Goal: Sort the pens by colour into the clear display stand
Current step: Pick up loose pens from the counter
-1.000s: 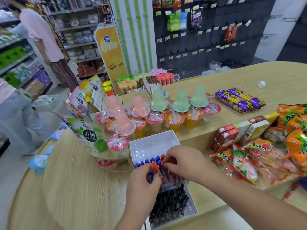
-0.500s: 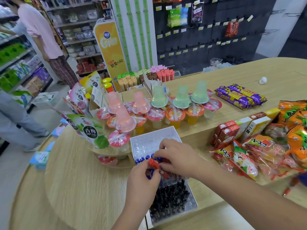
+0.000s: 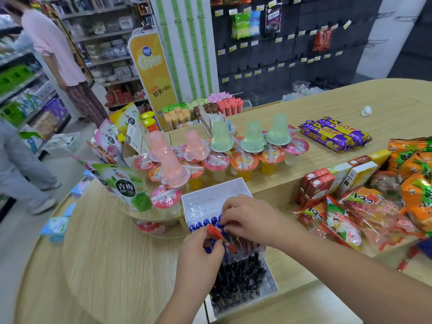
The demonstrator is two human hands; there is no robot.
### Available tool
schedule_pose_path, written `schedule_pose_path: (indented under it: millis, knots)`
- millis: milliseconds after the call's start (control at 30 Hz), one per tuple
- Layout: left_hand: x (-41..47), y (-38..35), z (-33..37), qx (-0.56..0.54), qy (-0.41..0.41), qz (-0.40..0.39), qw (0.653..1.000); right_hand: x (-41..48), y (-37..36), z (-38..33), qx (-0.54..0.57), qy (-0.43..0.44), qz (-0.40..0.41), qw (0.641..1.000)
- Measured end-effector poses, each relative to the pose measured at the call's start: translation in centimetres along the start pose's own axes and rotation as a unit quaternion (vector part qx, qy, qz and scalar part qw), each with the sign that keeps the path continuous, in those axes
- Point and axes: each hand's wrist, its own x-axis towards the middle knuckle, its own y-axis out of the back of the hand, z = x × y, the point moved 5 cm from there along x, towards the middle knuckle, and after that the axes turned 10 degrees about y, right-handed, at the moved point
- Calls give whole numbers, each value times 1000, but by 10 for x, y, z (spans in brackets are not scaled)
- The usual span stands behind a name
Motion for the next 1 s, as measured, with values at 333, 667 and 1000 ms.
schedule_pose_path:
  millis: [333, 667, 1000]
  knots:
    - [2, -4, 5, 61, -44, 8, 997, -4, 10, -4, -52, -55, -59, 995]
    - [11, -13, -1, 124, -54, 18, 991, -7, 33, -26, 79, 4, -31, 996]
    - [12, 2, -13, 168, -103, 97, 976, -25, 29, -1, 75, -79, 26, 994]
